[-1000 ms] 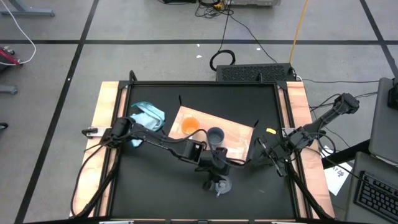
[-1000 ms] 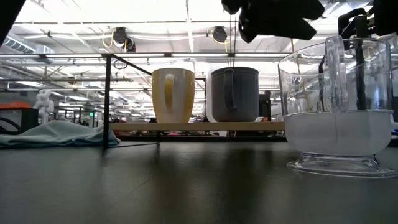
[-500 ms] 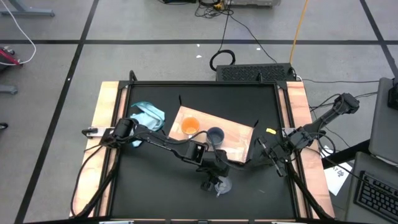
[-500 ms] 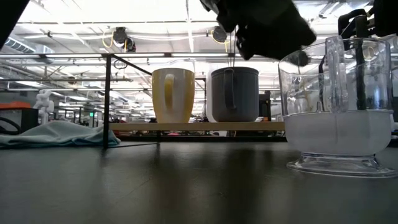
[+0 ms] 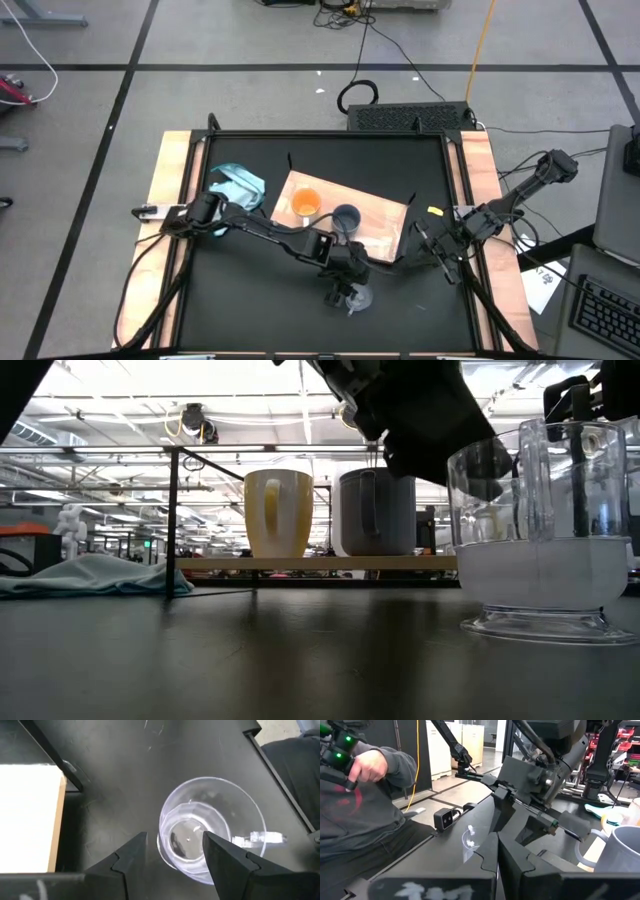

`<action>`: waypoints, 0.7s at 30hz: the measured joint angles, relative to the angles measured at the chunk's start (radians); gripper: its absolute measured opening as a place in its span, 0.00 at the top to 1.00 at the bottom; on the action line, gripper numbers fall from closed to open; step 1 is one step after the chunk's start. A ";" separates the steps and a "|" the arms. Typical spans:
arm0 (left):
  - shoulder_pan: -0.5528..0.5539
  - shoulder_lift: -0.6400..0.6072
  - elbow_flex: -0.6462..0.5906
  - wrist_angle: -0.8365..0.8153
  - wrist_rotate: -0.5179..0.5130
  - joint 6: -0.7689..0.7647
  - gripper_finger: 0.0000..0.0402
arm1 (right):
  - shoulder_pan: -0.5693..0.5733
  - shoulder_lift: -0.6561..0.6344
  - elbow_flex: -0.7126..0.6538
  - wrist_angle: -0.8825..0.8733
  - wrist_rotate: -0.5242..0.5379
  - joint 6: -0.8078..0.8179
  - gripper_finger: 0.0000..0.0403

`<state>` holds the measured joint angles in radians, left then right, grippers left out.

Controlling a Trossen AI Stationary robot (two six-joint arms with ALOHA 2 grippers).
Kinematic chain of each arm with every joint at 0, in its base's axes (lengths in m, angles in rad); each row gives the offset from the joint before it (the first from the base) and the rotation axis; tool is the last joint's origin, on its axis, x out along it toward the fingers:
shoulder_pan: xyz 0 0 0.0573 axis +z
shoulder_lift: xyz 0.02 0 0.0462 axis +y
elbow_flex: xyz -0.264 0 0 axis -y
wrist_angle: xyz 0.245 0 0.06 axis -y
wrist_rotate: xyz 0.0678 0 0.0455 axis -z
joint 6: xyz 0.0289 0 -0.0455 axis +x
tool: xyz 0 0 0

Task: Stack small to large cups/mugs on shelf
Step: Put the transparent cup on the shelf

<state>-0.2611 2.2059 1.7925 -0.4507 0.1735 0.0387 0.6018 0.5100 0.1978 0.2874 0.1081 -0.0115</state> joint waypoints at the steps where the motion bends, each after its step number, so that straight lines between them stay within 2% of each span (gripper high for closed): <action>1: 0.000 0.001 0.000 -0.001 0.000 0.000 0.52 | 0.000 0.001 0.000 -0.002 0.000 0.000 1.00; 21: 0.005 0.001 0.000 0.037 -0.001 0.001 0.52 | 0.000 0.024 0.000 -0.001 0.000 0.000 1.00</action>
<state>-0.2565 2.2066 1.7927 -0.4138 0.1730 0.0395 0.6022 0.5339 0.1978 0.2867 0.1080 -0.0113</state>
